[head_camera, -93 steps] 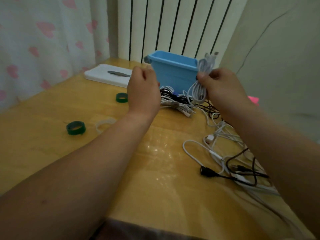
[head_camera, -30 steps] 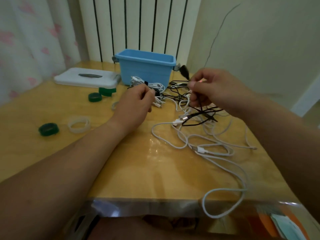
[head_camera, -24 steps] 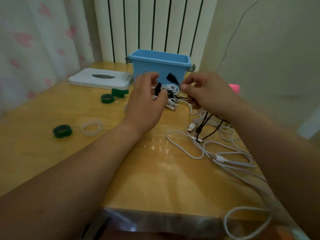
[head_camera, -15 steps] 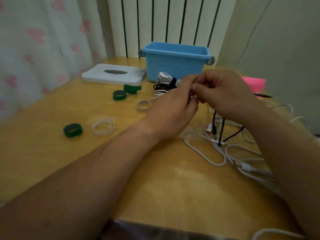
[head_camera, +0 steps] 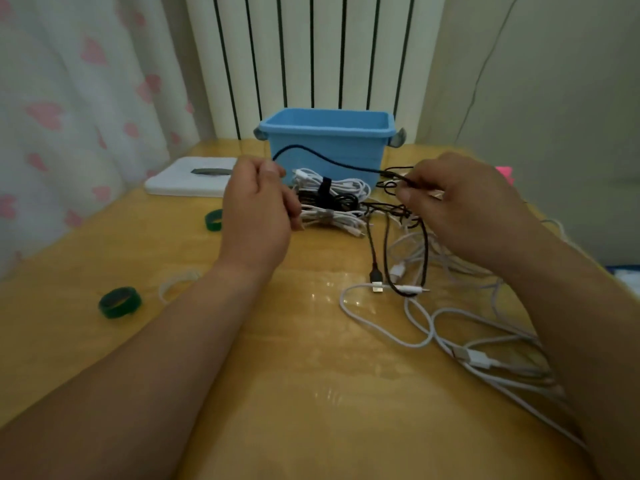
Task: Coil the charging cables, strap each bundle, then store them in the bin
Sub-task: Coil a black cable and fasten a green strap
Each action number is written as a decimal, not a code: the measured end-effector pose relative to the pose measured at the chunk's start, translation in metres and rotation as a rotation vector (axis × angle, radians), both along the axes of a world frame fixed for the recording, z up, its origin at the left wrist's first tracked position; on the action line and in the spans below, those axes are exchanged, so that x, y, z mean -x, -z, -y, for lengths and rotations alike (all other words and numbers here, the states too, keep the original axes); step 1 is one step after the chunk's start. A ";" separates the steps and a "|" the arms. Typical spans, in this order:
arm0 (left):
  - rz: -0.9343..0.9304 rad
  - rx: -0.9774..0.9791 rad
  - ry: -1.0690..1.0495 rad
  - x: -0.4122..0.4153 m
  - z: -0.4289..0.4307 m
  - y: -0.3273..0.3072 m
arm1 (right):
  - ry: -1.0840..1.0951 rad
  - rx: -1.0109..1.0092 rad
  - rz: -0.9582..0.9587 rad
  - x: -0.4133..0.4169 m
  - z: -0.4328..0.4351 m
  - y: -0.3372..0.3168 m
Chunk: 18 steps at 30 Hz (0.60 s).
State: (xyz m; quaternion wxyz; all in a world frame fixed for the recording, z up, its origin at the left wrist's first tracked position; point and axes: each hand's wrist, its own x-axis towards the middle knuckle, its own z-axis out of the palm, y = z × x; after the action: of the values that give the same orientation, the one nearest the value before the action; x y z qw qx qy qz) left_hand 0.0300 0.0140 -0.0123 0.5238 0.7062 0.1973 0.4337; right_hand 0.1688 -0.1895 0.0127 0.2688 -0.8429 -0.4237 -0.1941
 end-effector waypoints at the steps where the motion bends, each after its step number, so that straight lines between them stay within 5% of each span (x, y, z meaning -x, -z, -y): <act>1: -0.020 0.046 0.021 0.000 -0.001 0.000 | -0.001 -0.014 0.020 -0.001 0.000 0.000; 11: -0.027 0.469 0.431 -0.006 0.021 0.001 | -0.156 -0.078 -0.055 0.033 -0.025 0.018; 18: -0.149 0.249 0.595 -0.006 0.030 0.006 | -0.123 0.050 -0.040 0.053 -0.035 0.026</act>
State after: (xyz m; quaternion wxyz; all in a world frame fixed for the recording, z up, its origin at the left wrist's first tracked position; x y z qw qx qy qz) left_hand 0.0362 -0.0164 -0.0186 0.6939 0.6932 0.0717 0.1813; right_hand 0.1156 -0.1542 -0.0133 0.2675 -0.8254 -0.4740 -0.1497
